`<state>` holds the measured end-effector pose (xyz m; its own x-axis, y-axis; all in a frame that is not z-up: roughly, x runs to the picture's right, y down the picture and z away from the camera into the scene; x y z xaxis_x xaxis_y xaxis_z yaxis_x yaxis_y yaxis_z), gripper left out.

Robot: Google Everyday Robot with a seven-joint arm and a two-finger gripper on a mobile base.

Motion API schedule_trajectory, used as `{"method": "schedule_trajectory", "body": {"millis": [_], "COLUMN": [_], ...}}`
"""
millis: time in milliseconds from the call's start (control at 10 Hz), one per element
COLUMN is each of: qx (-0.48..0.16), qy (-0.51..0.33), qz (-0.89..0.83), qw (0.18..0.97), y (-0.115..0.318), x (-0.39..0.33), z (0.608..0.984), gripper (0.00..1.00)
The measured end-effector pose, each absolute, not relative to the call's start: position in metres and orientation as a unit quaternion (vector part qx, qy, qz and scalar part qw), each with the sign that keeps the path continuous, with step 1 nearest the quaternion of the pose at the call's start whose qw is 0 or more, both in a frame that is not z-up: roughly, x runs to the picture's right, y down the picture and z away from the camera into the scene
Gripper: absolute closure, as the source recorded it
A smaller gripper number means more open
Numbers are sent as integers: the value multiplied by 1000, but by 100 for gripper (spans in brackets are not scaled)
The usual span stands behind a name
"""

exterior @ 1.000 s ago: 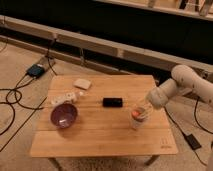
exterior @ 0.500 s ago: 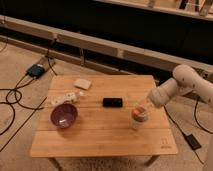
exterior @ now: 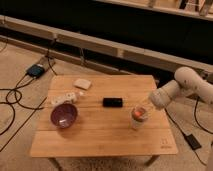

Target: Place the pepper in the ceramic cup

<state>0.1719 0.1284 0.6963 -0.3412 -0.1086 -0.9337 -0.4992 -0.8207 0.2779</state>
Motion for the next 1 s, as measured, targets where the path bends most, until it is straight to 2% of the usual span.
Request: {"method": "schedule_trajectory", "body": {"millis": [1000], "qx": [-564], "qy": [263], "qz": [772], "qw": [128], "y": [123], "x": [175], "z": [698], "gripper": [20]}}
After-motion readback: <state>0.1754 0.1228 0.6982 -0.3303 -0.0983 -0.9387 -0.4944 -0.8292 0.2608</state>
